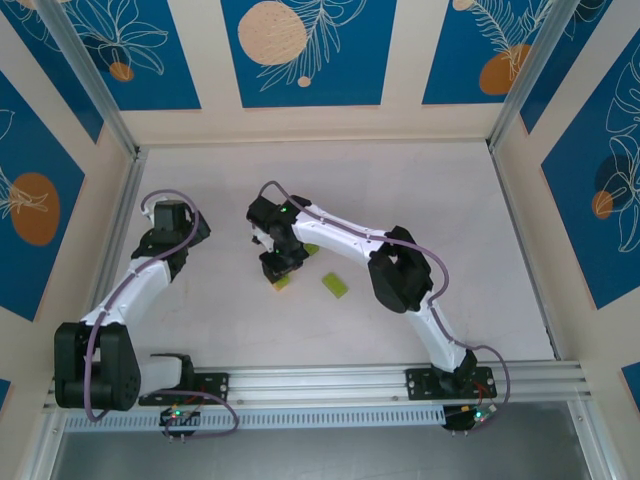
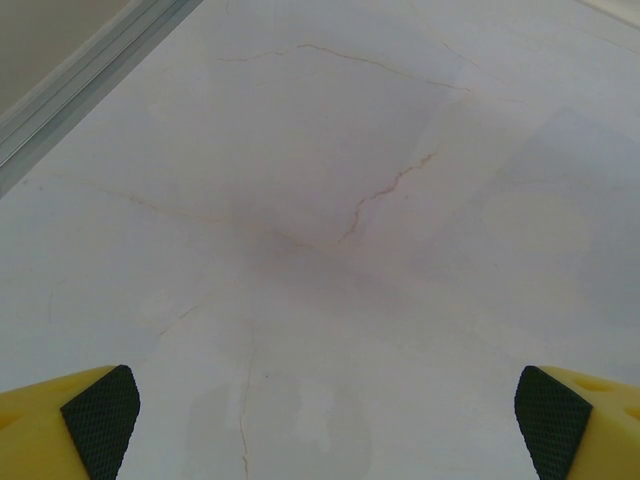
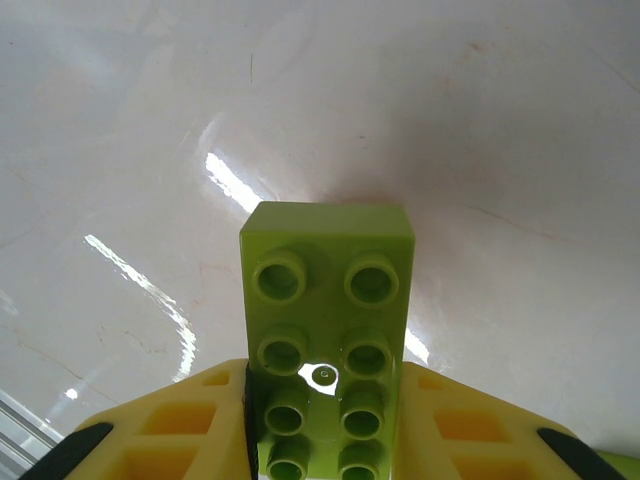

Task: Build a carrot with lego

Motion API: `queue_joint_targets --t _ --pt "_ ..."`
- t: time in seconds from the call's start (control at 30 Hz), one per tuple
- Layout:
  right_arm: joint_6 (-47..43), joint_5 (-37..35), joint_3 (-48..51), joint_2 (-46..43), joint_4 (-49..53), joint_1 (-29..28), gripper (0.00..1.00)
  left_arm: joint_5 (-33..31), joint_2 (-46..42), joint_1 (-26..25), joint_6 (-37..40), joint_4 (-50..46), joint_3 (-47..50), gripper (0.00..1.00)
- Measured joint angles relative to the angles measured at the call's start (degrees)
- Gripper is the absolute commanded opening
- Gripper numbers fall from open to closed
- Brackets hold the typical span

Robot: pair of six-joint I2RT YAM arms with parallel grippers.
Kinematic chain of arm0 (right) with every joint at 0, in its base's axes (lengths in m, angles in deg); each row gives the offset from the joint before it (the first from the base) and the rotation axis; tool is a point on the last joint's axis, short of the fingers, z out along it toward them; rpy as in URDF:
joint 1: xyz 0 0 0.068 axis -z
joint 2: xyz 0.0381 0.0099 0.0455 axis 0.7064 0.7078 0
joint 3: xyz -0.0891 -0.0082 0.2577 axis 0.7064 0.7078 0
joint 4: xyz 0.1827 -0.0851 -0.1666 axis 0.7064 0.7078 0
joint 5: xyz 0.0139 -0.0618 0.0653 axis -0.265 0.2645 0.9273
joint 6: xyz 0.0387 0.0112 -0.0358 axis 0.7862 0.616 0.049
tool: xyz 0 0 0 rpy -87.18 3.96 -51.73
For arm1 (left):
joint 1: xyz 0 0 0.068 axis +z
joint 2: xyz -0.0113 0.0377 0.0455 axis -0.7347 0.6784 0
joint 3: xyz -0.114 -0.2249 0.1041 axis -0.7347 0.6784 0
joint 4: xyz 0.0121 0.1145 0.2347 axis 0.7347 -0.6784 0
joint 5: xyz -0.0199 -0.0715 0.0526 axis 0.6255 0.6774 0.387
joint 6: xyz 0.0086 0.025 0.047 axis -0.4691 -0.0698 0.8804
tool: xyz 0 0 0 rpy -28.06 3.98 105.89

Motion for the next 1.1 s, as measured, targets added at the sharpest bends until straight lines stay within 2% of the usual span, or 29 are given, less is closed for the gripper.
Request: queue_joint_targets --t 0.43,1.1 --pt "0.0 -0.7 -1.3 0.9 1.6 -0.3 0.32 0.0 0.2 0.0 -0.6 0.0 0.0 0.99" --pt "0.2 -3.3 -9.8 6.0 8.3 -1.8 0.32 0.0 0.3 0.0 -0.7 -0.4 -0.2 0.99"
